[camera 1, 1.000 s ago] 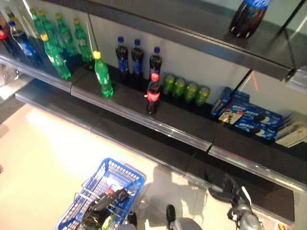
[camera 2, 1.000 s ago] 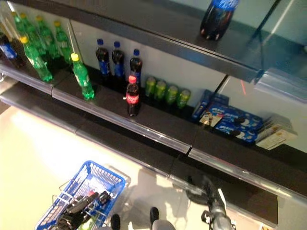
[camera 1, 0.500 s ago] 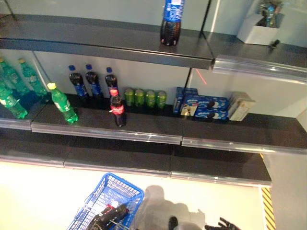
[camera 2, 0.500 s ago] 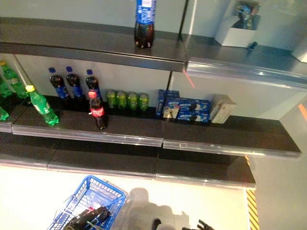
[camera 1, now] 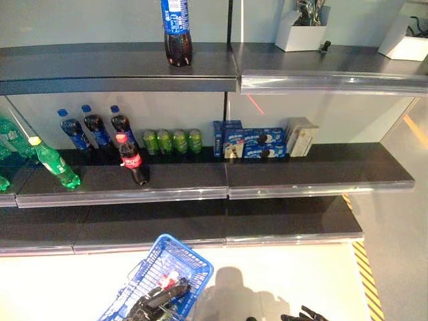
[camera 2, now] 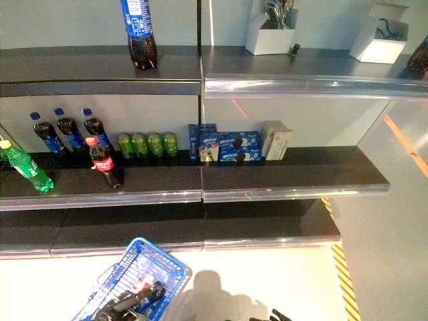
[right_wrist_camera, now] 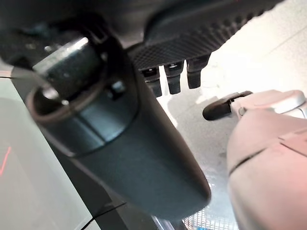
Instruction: Pick up the drink and place into the basket.
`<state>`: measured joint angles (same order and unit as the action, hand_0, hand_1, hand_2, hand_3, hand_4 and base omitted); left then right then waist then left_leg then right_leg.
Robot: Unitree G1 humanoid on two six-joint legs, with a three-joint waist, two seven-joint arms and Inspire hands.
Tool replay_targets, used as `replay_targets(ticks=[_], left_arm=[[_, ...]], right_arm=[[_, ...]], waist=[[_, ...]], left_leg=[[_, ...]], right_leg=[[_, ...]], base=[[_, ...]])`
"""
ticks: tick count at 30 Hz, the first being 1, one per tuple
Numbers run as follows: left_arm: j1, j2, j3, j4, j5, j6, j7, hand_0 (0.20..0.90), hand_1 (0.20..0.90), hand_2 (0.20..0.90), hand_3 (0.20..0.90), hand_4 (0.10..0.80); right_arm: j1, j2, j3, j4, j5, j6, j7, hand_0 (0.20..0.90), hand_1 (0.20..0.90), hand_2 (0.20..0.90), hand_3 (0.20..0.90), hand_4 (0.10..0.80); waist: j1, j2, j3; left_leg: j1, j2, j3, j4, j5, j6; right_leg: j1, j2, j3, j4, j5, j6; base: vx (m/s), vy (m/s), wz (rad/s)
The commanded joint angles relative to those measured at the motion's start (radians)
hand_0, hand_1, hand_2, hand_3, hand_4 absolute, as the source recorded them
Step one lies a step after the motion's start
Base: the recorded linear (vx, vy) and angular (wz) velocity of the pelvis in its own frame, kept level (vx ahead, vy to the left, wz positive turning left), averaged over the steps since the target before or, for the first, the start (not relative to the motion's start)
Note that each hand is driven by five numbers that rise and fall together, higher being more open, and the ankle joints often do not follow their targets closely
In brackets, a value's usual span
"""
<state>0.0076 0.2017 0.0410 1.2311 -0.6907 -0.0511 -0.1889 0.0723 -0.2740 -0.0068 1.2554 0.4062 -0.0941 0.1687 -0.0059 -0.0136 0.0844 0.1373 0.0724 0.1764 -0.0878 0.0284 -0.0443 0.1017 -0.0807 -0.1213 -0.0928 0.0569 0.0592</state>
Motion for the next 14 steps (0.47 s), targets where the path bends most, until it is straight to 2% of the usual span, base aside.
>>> replay_targets(ticks=[1, 14], left_arm=[[-0.003, 0.069, -0.034, -0.065, 0.064, -0.082, -0.057, 0.300, 0.300, 0.300, 0.200, 0.100], [0.006, 0.081, -0.029, -0.041, 0.065, -0.098, -0.085, 0.300, 0.300, 0.300, 0.200, 0.100]], right_arm=[[-0.057, -0.026, 0.004, 0.011, 0.048, -0.025, -0.021, 0.900, 0.900, 0.900, 0.900, 0.800], [-0.048, -0.032, 0.008, 0.018, 0.029, -0.033, -0.001, 0.900, 0.900, 0.900, 0.900, 0.800]], waist=[[0.010, 0.025, -0.017], [0.013, 0.018, -0.028]], left_leg=[[-0.014, -0.071, -0.050, 0.011, -0.053, 0.016], [-0.002, -0.074, -0.053, 0.001, -0.061, 0.018]], right_leg=[[0.029, -0.004, -0.026, 0.037, -0.052, 0.038], [0.030, -0.004, -0.036, 0.047, -0.058, 0.046]], base=[[-0.010, 0.013, 0.06], [0.007, 0.004, 0.03]])
